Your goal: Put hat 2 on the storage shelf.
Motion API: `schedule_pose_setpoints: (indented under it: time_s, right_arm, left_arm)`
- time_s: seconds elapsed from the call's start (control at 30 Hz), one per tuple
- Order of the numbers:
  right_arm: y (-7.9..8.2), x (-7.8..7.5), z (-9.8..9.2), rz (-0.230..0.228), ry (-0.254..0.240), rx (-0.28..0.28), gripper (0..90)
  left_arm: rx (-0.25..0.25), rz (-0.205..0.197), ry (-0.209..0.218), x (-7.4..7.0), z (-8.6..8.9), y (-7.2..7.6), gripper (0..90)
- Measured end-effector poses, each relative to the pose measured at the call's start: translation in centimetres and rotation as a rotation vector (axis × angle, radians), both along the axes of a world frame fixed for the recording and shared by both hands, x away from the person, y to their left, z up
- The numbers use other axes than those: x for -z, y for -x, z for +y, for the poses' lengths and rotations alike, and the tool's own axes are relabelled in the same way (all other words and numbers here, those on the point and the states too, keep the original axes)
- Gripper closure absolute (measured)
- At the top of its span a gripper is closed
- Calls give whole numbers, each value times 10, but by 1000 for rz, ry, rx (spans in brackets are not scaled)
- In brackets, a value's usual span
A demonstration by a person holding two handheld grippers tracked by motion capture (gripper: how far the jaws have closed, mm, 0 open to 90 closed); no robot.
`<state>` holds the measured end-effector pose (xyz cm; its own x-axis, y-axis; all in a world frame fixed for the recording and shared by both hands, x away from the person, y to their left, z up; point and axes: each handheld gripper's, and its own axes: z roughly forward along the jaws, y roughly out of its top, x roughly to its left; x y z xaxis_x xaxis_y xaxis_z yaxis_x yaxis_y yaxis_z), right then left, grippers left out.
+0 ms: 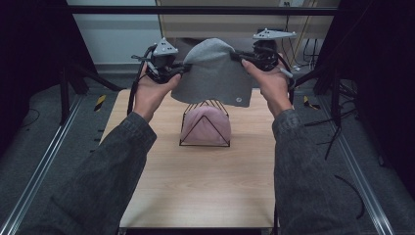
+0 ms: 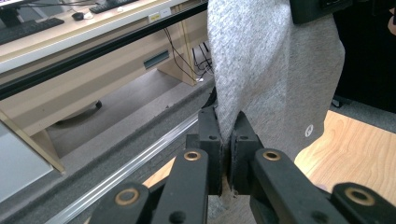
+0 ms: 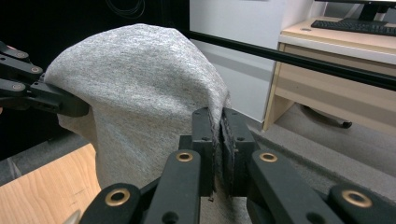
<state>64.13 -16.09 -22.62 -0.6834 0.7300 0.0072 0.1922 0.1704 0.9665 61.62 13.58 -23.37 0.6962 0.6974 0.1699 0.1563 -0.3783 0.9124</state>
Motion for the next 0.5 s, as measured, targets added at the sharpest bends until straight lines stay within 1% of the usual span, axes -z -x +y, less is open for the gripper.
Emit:
schedule_pose_setpoints:
  time_s: [0.1, 0.13, 0.3, 0.5]
  right_arm:
    - [-2, 3, 0, 5, -1, 4, 854]
    - [-3, 4, 1, 6, 0, 5, 854]
    - [-5, 12, 4, 21, 7, 1, 854]
    - [-6, 20, 7, 36, 14, -2, 853]
  left_arm:
    - [-10, -4, -4, 2, 1, -4, 861]
    - [-14, -2, 2, 4, 1, -6, 860]
    - [-25, 8, 4, 11, 4, -10, 860]
    - [-33, 18, -9, 20, 7, -13, 859]
